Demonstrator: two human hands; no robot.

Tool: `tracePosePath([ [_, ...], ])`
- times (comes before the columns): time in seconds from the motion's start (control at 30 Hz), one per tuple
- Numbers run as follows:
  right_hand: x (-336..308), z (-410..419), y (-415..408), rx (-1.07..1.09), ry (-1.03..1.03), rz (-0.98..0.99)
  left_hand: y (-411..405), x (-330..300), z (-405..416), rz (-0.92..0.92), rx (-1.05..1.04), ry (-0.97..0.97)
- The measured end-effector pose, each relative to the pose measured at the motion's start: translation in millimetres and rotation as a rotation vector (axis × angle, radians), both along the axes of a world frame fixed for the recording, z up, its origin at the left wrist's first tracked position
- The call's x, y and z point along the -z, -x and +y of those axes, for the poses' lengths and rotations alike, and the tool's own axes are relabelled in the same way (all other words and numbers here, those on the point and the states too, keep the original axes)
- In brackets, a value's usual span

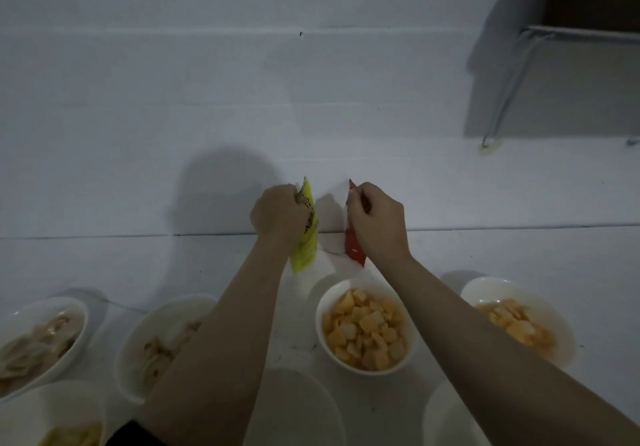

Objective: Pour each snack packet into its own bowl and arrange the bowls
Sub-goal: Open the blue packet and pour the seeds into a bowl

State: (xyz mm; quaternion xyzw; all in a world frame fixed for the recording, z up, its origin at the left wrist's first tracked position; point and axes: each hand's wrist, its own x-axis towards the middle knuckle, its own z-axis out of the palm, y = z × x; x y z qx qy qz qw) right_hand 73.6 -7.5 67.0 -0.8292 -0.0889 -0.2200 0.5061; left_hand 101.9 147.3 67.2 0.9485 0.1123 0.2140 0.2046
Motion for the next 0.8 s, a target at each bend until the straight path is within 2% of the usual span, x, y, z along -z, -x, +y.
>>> tracePosePath([
  [0.1, -16.6, -6.6, 25.7, -0.001, -0.03, -0.04, 40.9, -29.4, -10.2, -0.15, 0.044, 0.079],
  [0.23, -43.5, -30.0, 80.0, -0.008, -0.091, -0.108, 114.7, -66.0, -47.9, -0.291, 0.179, 0.308],
  [0.57, -53.5, -165.7, 217.7, 0.069, -0.213, -0.039, 244.4, -75.1, -191.2, -0.148, 0.419, 0.796],
  [0.8, -34.9, -269.4, 300.4, 0.042, -0.238, 0.168, 307.2, -51.6, -306.8, -0.018, 0.519, 0.876],
])
